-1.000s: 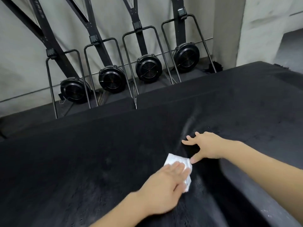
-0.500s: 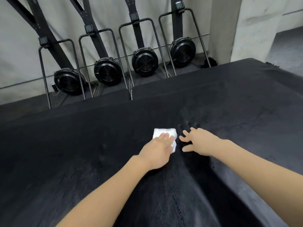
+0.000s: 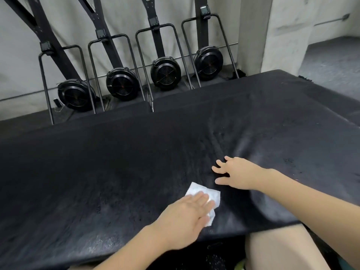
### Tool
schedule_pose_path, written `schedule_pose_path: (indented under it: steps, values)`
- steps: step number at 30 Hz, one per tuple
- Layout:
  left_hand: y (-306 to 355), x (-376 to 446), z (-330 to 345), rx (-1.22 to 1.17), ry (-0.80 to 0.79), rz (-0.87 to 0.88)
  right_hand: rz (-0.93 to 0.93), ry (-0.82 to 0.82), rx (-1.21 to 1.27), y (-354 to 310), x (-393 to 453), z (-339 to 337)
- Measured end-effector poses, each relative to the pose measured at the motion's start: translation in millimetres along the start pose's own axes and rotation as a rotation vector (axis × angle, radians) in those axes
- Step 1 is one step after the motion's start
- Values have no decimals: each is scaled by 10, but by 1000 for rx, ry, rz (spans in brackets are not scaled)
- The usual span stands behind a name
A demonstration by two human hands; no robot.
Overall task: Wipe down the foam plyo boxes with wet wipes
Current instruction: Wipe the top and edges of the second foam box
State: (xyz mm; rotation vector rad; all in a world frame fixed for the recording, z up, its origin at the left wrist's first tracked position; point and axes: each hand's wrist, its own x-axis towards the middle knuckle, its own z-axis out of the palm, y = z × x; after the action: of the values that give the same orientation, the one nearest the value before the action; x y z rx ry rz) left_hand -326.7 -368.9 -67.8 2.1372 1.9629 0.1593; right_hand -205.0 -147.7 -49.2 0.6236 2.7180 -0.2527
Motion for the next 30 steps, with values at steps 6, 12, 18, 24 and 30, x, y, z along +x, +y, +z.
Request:
schedule_pose_path:
  steps: [6, 12, 18, 24, 30]
  values:
    - [-465, 550, -63, 75, 46, -230, -7, 67, 44, -18, -256, 152]
    - [-235, 546, -1, 53, 111, -210, 29, 95, 137, -37, -244, 228]
    - [233, -177, 336, 62, 136, 9, 31, 100, 191, -9, -252, 282]
    - [189, -552, 293, 164, 236, 107, 35, 103, 179, -26, -269, 264]
    - [-26, -806, 283, 82, 246, -11, 33, 122, 187, -41, -289, 303]
